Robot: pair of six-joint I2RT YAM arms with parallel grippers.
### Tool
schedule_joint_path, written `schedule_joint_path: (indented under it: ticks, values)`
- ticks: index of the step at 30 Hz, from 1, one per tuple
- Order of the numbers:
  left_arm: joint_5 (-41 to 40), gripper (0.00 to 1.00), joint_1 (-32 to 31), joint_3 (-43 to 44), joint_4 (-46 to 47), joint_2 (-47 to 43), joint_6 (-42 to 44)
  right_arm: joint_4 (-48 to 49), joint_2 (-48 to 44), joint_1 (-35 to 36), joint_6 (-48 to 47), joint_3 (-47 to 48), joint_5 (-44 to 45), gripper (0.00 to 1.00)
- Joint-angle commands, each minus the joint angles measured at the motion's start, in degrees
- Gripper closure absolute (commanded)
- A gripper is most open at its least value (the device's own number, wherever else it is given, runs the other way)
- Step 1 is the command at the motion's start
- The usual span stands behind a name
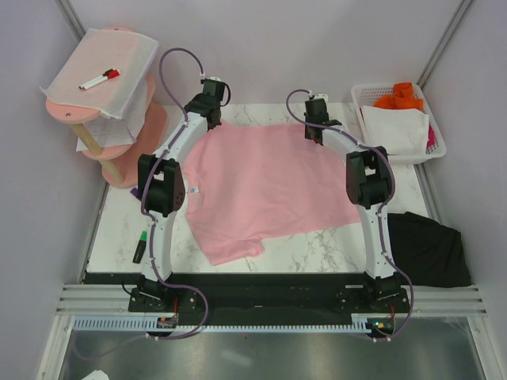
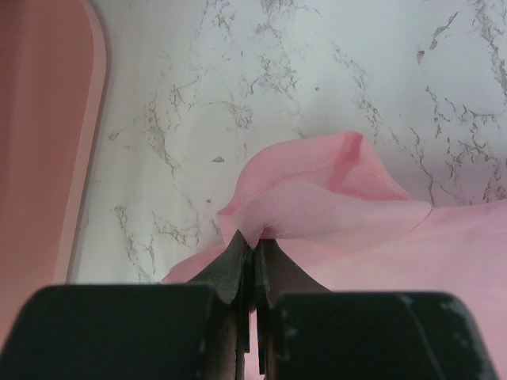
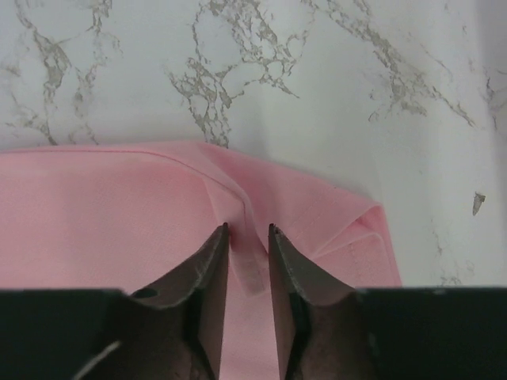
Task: Fold and stack the t-shirts
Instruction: Flatten out the tshirt, then fold the flattened tshirt in 1/3 of the way
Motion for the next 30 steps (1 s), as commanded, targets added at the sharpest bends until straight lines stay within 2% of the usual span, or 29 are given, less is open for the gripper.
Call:
schedule_joint_path:
  ticks: [1,2,4,5,6,18,25,30]
  values:
    - [-1.8,0.98,-0.1,0.4,0.3,1.0,2.4,0.4,1.7,0.0,0.1,4.1,3.6,0.71]
    - [-2.0,0.98,-0.1,0.5,0.3,1.0,2.5,0.0,2.1,-0.1,-0.1,5.2,4.4,0.71]
    - [-2.3,0.98,-0.1,0.4,0.3,1.0,2.5,-0.3,2.3,-0.1,-0.6,5.8,5.6,0.81]
    - [-2.5,0.98,-0.1,0.5,0.3,1.0,2.5,-0.4,2.2,0.0,-0.7,5.9,5.9,0.96]
    - [-2.6,0.98,-0.1,0.6,0.3,1.0,2.5,-0.5,2.0,-0.1,-0.8,5.9,6.1,1.0]
    - [-3.2,0.98,-0.1,0.3,-0.2,-0.8,1.8,2.4,-7.4,-0.1,0.0,0.2,7.6,1.0]
    - [-3.2,0.98,-0.4,0.0,-5.6,-3.0,-0.4,2.1,-13.0,0.0,-0.4,-3.0,9.4,1.0]
    - [-3.0,0.98,-1.0,-5.0,-9.5,-5.7,-3.3,-1.1,-14.7,0.0,-0.5,-4.6,12.2,1.0]
